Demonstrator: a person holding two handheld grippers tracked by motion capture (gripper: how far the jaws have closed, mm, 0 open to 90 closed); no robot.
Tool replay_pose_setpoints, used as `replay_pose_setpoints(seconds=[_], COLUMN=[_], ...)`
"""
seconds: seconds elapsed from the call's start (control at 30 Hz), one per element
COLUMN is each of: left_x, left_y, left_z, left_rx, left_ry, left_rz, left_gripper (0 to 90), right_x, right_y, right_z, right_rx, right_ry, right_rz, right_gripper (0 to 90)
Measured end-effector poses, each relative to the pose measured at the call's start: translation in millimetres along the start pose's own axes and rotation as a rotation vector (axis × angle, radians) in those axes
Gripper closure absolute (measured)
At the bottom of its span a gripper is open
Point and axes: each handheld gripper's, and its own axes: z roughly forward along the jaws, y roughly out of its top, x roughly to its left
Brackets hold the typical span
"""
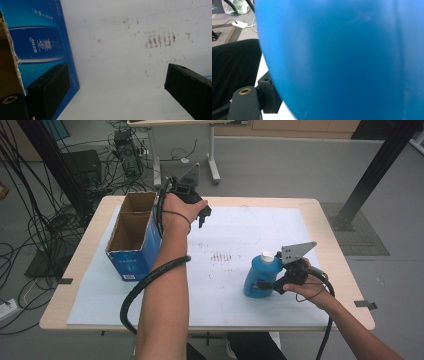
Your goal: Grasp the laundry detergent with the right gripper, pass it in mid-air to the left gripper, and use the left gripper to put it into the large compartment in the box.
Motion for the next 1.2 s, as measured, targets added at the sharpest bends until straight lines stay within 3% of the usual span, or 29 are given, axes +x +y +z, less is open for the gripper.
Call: replay_pose_setpoints(seconds=[0.8,1.2], left_x=[1.8,2.9], left_y=[-0.6,-1.8], left_z=[2.0,0.5], left_rx=[-0.002,-0.002], left_ry=[-0.003,0.001], left_rz=[-0.004,-0.007], left_gripper=[6.9,6.9], right_x=[0.9,0.1], right_y=[-6.3,-7.0], right_z=[4.1,3.9], right_rx=[-0.003,-0.005], right_ry=[0.015,0.024], right_rz=[-0.016,-0.013], right_gripper=[37.1,38.4])
